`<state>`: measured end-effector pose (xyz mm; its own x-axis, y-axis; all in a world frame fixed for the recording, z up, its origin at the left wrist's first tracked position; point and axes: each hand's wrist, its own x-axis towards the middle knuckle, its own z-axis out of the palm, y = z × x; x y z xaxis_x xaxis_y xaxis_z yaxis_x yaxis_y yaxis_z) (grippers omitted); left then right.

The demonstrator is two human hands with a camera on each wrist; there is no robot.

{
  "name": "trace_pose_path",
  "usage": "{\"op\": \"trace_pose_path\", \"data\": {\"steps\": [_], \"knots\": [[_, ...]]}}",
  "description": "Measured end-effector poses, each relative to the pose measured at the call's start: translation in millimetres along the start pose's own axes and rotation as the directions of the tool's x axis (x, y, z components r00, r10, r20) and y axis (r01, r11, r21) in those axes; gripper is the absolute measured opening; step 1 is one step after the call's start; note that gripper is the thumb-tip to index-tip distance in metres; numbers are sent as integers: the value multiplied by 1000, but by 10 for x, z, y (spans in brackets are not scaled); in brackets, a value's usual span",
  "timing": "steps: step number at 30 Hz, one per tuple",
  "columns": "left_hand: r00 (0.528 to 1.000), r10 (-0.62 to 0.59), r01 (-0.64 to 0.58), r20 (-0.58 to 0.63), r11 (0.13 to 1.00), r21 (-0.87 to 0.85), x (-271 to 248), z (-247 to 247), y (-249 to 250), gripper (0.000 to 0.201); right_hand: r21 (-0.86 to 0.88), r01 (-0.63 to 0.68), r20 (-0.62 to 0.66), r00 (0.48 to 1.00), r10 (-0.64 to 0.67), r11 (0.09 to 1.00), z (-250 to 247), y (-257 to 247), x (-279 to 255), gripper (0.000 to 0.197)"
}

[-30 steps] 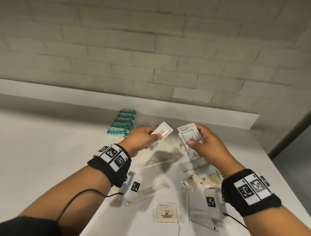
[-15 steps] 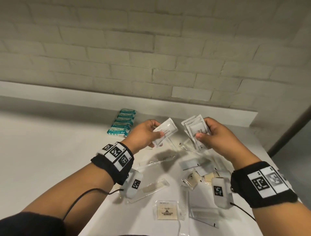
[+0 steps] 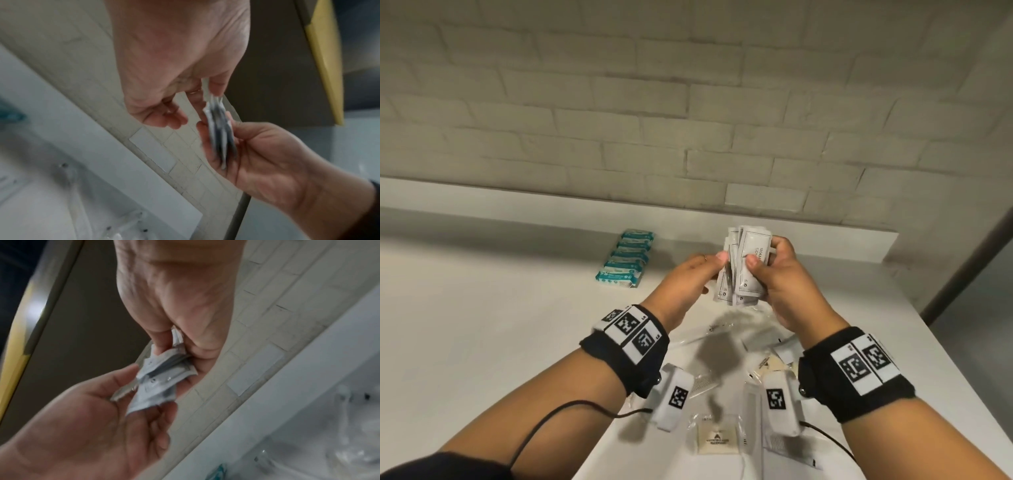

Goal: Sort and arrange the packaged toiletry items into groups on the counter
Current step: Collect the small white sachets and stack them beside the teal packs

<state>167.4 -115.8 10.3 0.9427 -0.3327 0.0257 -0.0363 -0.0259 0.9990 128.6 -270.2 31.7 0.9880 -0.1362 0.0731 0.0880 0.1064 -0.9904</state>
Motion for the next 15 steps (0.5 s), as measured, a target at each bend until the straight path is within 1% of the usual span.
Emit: {"op": "trace_pose_path", "data": {"steps": [1, 3, 4, 5, 8, 10, 11, 13, 15], "knots": [[1000, -8, 10, 24, 997, -78, -15, 15, 8, 39, 43, -6, 24, 1000, 5, 999, 3, -27, -7, 31], [992, -26, 58, 124, 965, -255, -27, 58, 16, 47, 70, -20, 82, 996, 14, 997, 48, -60, -37, 39], [985, -41, 93, 169, 945, -315, -32, 88, 27, 48, 46, -26, 100, 995, 22, 999, 82, -56, -53, 45], [980, -67, 130, 189, 930, -345, -37, 113, 42, 47, 6, -34, 100, 994, 33, 999, 124, -41, -69, 51], [979, -129, 181, 159, 908, -377, -7, 156, 57, 41, -175, -28, 40, 999, 35, 984, 199, 39, -91, 64], [977, -136, 190, 162, 904, -384, -4, 171, 40, 38, -273, -20, 2, 1000, 21, 962, 189, 80, -80, 66], [975, -141, 200, 174, 898, -392, -10, 177, 33, 36, -295, -19, -5, 1000, 19, 955, 182, 91, -74, 67], [967, -155, 226, 200, 887, -404, -27, 193, 15, 27, -350, -17, 6, 1000, 20, 937, 170, 103, -71, 68], [960, -178, 255, 215, 873, -415, -32, 201, 2, 20, -477, 35, 45, 999, -16, 878, 179, 107, -77, 66]]}}
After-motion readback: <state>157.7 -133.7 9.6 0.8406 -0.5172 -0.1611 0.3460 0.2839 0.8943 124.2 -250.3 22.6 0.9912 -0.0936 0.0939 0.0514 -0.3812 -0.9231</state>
